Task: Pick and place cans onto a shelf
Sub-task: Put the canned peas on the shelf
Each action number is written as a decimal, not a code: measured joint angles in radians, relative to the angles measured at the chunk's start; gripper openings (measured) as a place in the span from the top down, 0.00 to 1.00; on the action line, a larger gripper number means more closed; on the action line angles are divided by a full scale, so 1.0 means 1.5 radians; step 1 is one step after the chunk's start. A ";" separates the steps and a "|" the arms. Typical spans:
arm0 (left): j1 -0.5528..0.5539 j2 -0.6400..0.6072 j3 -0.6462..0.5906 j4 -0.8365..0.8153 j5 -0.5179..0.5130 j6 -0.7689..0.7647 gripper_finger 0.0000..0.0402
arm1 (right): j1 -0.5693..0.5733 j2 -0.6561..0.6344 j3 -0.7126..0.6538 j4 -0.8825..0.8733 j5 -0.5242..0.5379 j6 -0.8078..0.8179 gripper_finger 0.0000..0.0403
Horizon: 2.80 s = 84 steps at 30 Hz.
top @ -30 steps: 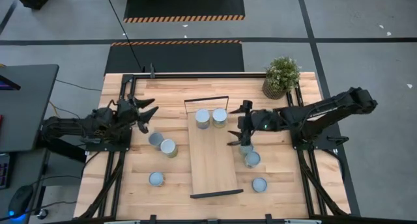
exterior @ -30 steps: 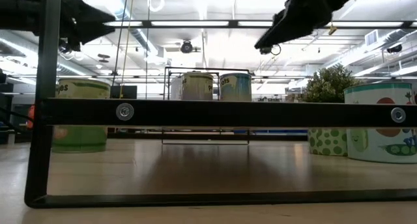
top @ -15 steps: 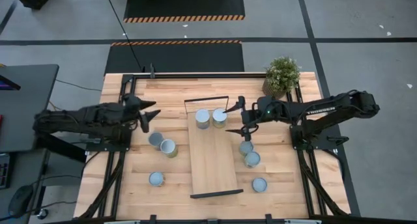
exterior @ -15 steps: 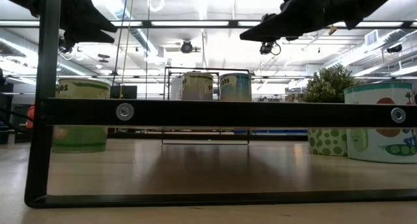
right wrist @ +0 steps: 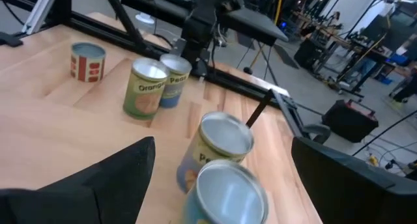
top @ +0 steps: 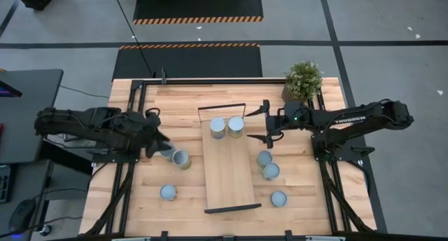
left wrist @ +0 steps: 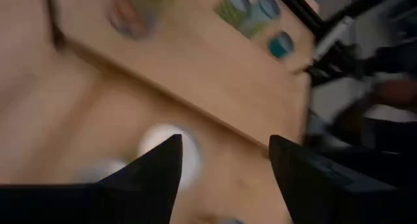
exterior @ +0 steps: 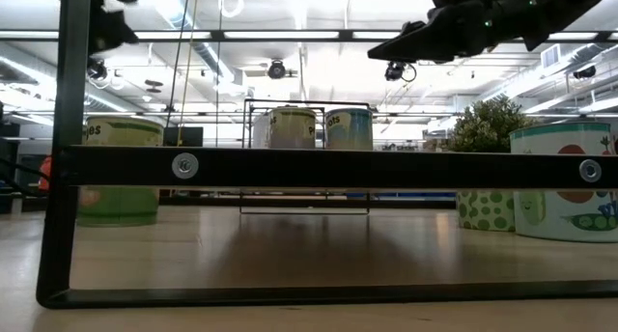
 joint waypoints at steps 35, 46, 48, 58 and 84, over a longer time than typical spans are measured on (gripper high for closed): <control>-0.358 0.218 0.017 -0.211 0.019 -0.500 0.38 | 0.002 -0.018 -0.019 0.024 -0.031 0.037 0.09; -0.345 0.280 0.017 -0.255 -0.045 -0.370 0.22 | 0.002 -0.018 -0.019 0.024 -0.036 0.037 0.09; -0.337 0.289 0.017 -0.257 -0.072 -0.339 0.23 | 0.002 -0.018 -0.019 0.024 -0.036 0.037 0.09; -0.309 0.324 0.017 -0.262 -0.104 -0.232 0.23 | 0.002 -0.018 -0.019 0.024 -0.036 0.037 0.09; -0.330 0.357 0.015 -0.331 -0.159 0.020 0.22 | 0.002 -0.018 -0.019 0.023 -0.036 0.037 0.09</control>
